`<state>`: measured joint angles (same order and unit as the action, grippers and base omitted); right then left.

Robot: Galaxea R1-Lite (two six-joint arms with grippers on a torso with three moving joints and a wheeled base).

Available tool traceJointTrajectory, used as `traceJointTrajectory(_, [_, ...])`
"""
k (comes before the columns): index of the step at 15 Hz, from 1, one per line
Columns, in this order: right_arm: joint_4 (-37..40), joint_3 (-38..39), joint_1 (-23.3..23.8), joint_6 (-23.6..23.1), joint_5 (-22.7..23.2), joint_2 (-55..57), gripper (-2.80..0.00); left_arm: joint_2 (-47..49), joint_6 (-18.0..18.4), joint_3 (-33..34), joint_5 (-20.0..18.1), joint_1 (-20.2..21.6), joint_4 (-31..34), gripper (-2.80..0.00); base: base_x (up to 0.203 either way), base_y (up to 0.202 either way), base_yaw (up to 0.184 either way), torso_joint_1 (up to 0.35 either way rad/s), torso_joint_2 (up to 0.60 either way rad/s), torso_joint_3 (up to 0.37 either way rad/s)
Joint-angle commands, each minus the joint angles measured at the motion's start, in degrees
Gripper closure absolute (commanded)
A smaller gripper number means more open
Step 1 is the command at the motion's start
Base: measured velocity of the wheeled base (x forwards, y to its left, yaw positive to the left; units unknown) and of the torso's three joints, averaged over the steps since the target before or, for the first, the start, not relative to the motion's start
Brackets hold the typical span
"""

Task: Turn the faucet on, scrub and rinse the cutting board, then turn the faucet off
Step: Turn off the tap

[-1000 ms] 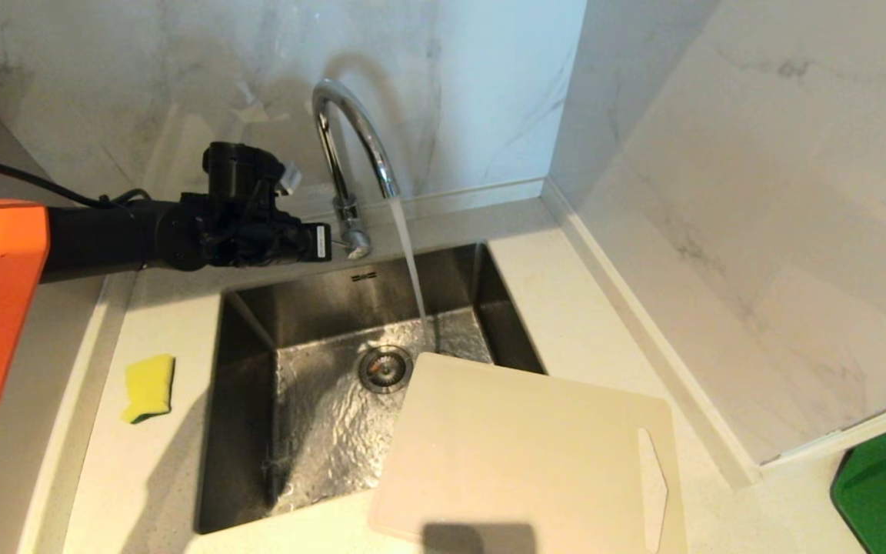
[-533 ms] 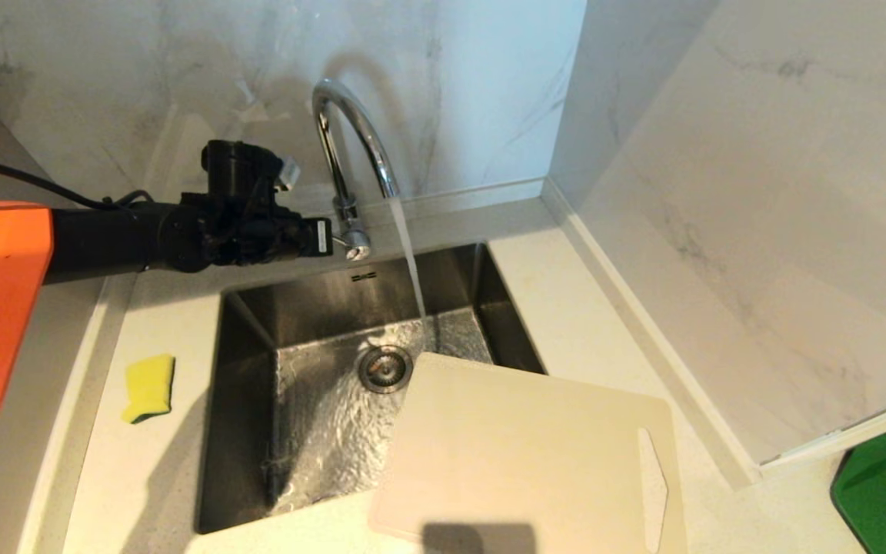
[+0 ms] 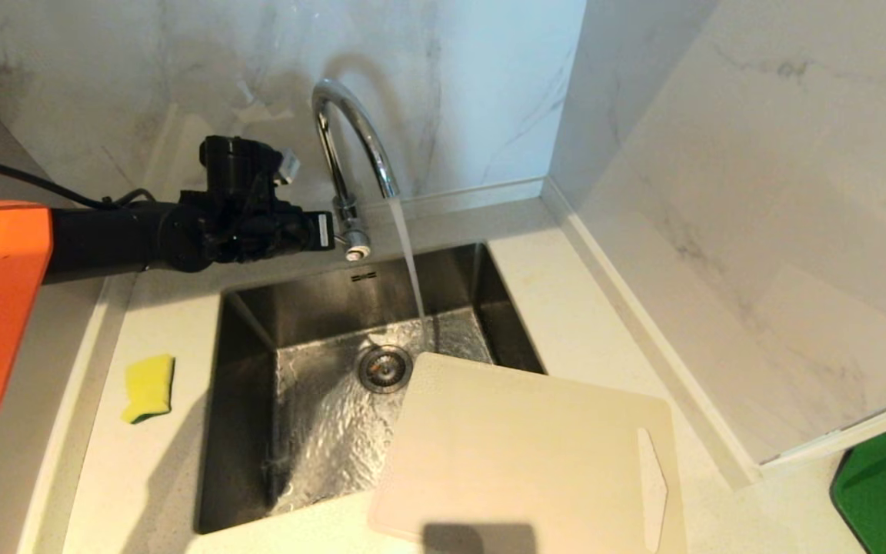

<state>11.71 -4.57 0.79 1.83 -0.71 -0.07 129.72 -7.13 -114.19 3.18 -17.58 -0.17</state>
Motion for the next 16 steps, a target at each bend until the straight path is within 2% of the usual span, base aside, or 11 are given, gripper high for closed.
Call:
traceJointTrajectory(1, [0.07,0.00,0.00,0.01,0.00,0.00,0.00,0.27,-0.08,0.07,0.16,0.00,0.09,0.00,0.000,0.000,0.000,0.000,0.00,0.000])
traceJointTrajectory(6, [0.07,0.00,0.00,0.01,0.00,-0.01,0.00,0.71,-0.08,0.11,1.65,0.00,0.09,0.00,0.000,0.000,0.000,0.000,0.00,0.000])
traceJointTrajectory(16, [0.07,0.00,0.00,0.01,0.00,-0.01,0.00,1.47,-0.02,0.02,1.65,0.00,-2.46,0.00,0.000,0.000,0.000,0.000,0.00,0.000])
